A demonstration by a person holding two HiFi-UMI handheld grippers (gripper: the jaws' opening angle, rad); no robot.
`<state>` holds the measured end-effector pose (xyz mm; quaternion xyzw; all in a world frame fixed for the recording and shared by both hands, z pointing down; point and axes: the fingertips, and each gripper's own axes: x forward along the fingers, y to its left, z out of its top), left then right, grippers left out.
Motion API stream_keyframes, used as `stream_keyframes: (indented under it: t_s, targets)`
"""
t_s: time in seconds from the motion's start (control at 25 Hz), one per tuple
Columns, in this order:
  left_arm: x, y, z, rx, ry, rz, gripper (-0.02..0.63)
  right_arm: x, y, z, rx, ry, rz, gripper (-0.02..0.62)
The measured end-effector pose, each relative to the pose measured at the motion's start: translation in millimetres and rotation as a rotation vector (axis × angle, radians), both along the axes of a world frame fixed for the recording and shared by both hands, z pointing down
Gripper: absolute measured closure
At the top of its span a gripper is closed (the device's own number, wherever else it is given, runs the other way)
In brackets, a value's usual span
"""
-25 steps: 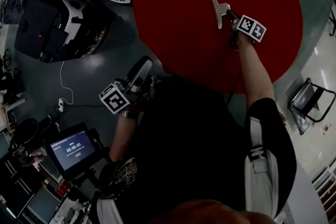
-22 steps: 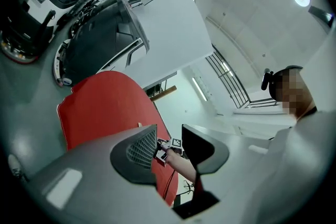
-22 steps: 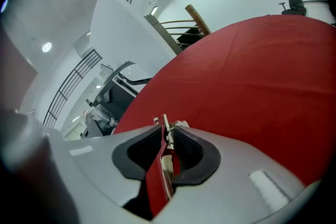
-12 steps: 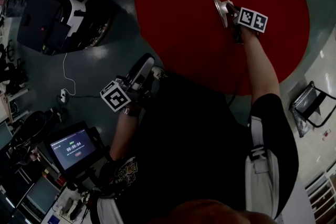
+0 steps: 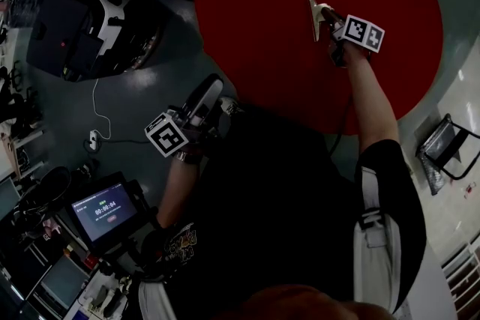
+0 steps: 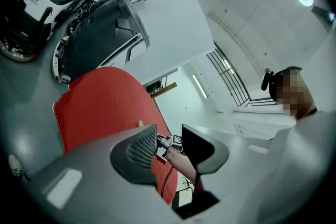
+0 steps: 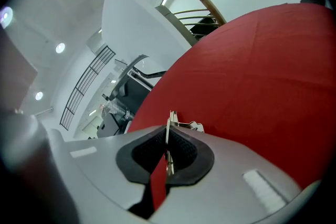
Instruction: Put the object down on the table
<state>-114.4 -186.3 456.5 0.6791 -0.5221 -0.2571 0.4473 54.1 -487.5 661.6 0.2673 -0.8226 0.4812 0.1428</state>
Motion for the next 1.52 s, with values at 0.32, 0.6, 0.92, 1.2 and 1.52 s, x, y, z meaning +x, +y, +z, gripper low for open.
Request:
stream_keyframes:
  t_s: [0.32,0.6,0.92,1.2,1.52]
  targets:
    - [0,1,2,0.015,0.013,0.041,0.449,-11,55,-98,0.012,-0.313,0.054,0.584]
    - [-4,-32,-25,0.098,0.022,0.171,0.449,-66,158,-241,0.116,-0.531,-0.096,0.584]
    - [-10,-29,-79,0.28,0.063,0.318,0.443,-120,260,-309,0.183,-0.592,-0.142,0.584]
    - [-33,7,-94,0.342,0.195,0.427,0.438,-169,319,-309,0.178,-0.537,-0.111,0.584]
    - [-49,43,-99,0.398,0.284,0.524,0.456,-190,362,-311,0.268,-0.491,-0.02,0.583]
